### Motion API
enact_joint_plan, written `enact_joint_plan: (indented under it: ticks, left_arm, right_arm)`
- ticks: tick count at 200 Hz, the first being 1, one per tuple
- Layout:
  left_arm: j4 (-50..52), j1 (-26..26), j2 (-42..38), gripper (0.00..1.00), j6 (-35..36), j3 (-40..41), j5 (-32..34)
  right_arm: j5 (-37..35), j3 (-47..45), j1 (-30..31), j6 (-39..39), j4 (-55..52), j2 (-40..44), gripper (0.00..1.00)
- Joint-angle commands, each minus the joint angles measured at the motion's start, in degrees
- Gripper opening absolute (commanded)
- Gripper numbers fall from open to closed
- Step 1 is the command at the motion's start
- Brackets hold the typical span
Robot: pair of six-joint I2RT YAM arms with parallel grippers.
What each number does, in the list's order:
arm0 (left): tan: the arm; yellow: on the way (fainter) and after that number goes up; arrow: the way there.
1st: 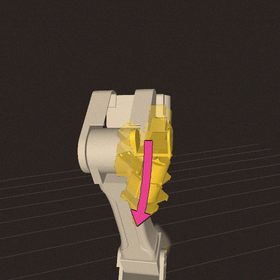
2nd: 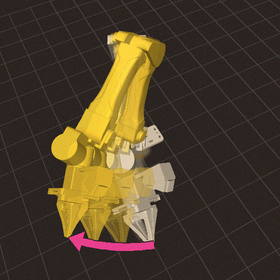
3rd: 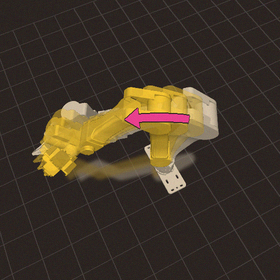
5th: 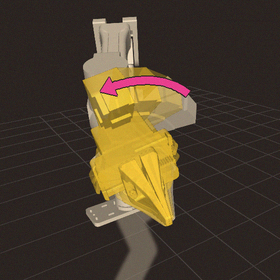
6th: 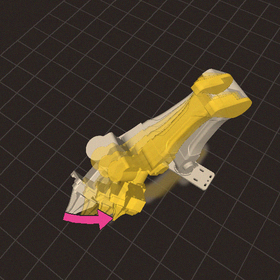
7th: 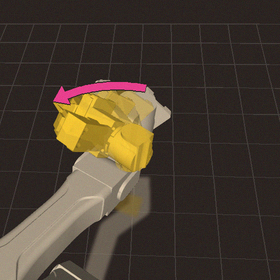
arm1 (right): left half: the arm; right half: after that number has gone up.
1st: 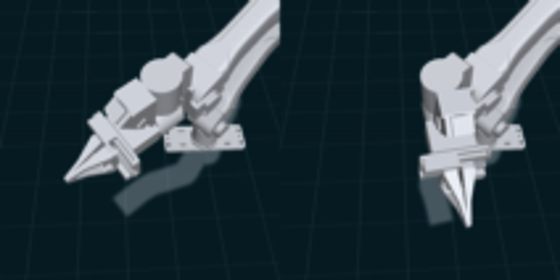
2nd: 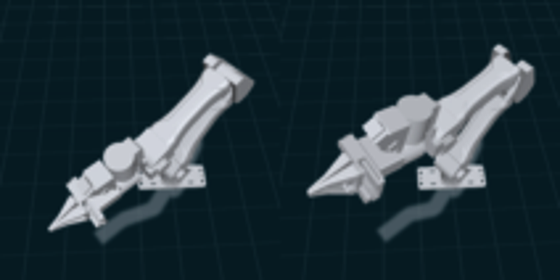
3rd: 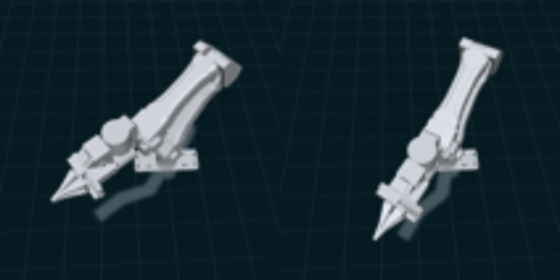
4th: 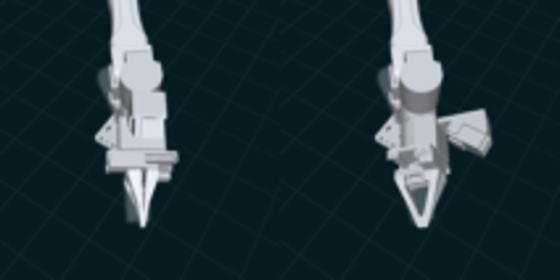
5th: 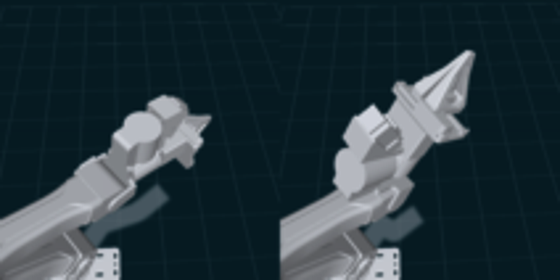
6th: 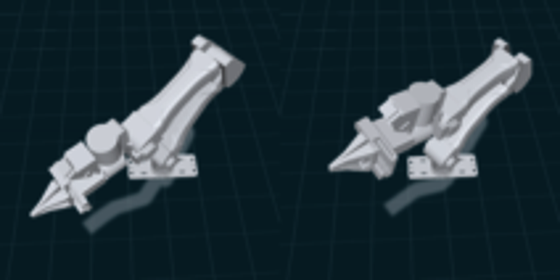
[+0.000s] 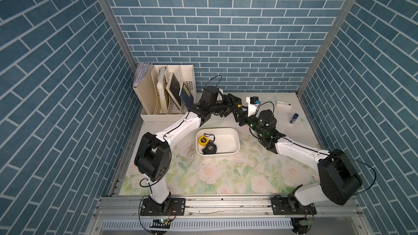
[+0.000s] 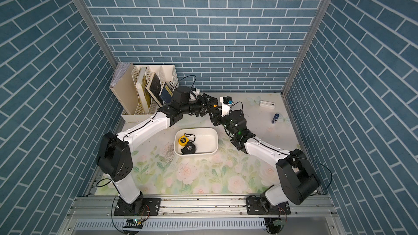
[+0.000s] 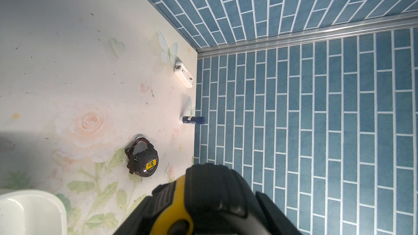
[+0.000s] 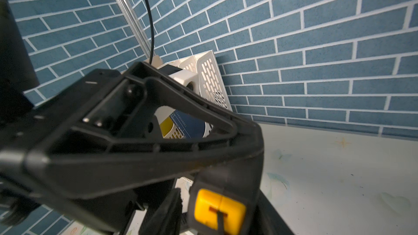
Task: Take the tape measure out of the storage box
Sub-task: Pick up the tape measure from the storage box.
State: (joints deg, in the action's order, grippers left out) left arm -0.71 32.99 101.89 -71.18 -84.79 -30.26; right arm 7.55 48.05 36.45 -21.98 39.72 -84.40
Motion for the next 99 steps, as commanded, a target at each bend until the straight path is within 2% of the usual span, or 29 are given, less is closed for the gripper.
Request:
enact_joint_plan:
  ticks: [1, 33, 99]
  left_arm:
    - [-2.54, 0.66, -2.55, 0.00, 0.03, 0.68, -1.38]
    - [-2.45, 0.63, -3.10, 0.00, 0.07, 1.34, -1.26]
    - [-2.47, 0.61, -2.77, 0.00, 0.01, 1.48, -1.81]
  right_arm:
    - [0.72, 2.42, 0.31, 2.28, 2.95, -1.00, 0.47]
    - [0.98, 3.88, 0.30, 3.08, 3.05, -2.28, 0.44]
    - [2.11, 6.02, 0.36, 2.92, 3.73, -4.19, 0.47]
